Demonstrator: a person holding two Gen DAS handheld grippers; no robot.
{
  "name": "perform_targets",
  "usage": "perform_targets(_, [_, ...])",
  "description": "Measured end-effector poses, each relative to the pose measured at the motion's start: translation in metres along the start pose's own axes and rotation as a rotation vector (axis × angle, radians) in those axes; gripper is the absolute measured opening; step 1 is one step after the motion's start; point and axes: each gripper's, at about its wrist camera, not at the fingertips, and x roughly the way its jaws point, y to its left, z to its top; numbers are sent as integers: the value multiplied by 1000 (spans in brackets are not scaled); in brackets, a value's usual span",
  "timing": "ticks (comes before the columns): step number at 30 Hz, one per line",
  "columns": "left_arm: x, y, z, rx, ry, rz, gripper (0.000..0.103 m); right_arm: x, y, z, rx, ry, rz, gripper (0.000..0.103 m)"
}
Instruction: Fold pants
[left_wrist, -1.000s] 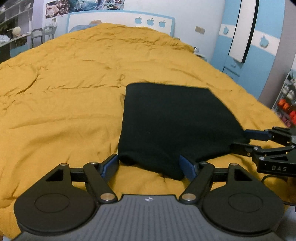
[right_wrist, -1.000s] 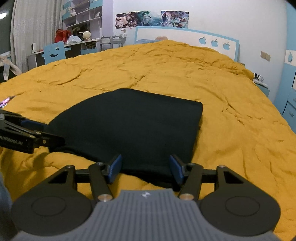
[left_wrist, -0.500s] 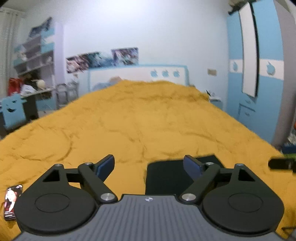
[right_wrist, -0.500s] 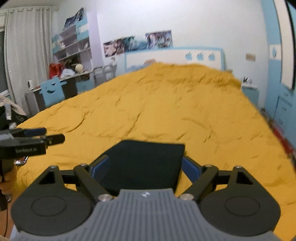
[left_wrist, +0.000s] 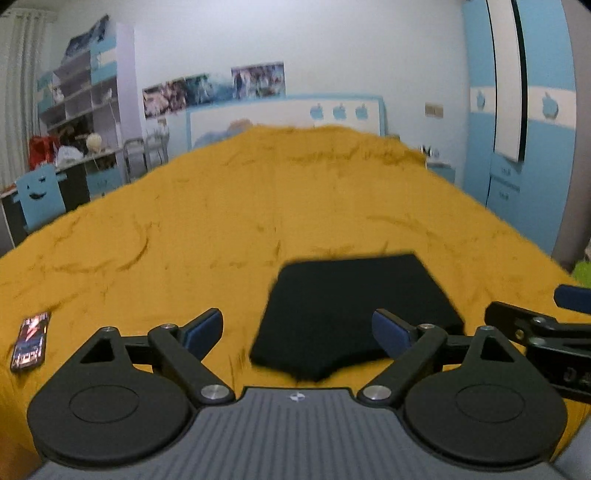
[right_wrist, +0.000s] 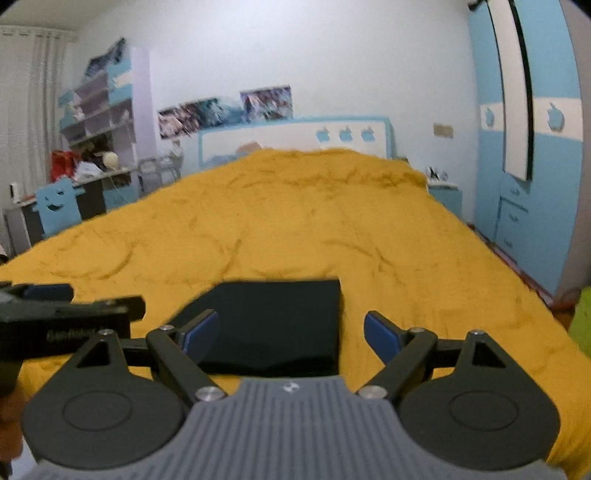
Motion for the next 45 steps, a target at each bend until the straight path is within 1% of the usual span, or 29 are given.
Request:
perform_targets(4, [9,-2,-15,19,61,4,103,11,3,-19,-28,77,-17,82])
perform_targets(7, [12,-3,-26,15,90,14,103,20,3,-31,-40,122,-23,82])
perform_targets(11, [15,-5,-32,11,119,8,103,26,0,-41,-37,155,-30,82])
perform_targets(15, [14,-4,-32,8,117,14,103,33,-3,-45,-36,175,-37,82])
perform_targets(22, [9,-3,-32,4,108,17,103,33,-2,-47,-43,180,-31,82])
perform_targets(45, [1,-7,-30,12,97,12,103,26,-2,-48,-43,153,-23,82])
